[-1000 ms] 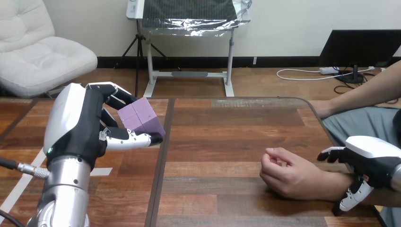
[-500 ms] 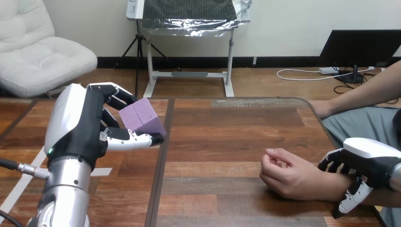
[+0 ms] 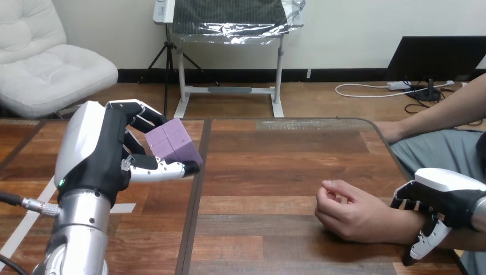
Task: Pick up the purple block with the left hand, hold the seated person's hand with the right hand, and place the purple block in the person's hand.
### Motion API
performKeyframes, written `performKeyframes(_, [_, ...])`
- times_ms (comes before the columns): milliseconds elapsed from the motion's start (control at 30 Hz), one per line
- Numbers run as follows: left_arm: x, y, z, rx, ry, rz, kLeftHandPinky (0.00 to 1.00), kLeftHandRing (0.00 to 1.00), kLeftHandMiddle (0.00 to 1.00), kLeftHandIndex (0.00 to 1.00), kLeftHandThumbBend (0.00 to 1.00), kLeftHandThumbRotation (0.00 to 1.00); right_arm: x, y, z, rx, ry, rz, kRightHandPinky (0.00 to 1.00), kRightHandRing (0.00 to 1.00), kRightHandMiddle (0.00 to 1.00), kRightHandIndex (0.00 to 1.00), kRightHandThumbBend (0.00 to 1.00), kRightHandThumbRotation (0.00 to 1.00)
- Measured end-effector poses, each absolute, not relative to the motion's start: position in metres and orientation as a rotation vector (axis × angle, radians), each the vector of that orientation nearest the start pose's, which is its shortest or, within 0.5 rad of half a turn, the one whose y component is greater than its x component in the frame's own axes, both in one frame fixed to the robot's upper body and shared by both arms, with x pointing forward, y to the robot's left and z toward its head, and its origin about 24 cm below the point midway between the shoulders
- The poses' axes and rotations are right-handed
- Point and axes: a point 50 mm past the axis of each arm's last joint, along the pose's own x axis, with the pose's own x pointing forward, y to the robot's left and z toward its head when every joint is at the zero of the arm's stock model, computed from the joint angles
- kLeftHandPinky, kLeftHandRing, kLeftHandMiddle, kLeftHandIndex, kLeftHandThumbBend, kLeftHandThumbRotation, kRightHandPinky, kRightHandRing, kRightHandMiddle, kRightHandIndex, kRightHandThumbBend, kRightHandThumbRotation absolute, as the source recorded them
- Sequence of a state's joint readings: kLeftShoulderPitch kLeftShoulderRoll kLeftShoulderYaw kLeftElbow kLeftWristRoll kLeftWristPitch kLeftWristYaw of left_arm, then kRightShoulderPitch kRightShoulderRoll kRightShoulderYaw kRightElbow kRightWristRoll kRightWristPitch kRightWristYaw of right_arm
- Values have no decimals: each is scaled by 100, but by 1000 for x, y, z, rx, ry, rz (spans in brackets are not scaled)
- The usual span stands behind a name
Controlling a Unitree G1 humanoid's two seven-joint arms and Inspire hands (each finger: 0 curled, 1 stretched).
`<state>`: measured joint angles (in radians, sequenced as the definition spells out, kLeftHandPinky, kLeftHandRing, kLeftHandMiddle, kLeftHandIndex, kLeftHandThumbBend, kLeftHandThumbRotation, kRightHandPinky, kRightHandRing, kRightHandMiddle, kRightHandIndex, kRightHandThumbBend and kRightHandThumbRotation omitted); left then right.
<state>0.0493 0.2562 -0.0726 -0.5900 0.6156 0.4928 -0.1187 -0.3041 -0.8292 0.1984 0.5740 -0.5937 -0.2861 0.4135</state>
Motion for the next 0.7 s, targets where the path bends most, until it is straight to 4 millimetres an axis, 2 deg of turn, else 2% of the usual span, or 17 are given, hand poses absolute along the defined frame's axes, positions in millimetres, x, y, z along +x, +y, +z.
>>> performKeyframes(67, [228,182,129,787,-48,116,19,26,35,43,71,0,283,-304,52,-1389,408,536,23,31,41,59,98,7])
performKeyframes(533, [228,184,129,780,-46,121,19,27,35,43,70,0,284,-302,50,-1379,403,540,14,21,32,54,96,7])
performKeyframes(667, [228,184,129,769,-44,115,20,28,36,43,69,0,284,-301,50,-1377,399,540,15,22,33,54,94,8])
performKeyframes(700, [228,184,128,766,-44,113,22,30,37,43,69,0,284,-301,50,-1376,399,541,17,25,36,53,92,9])
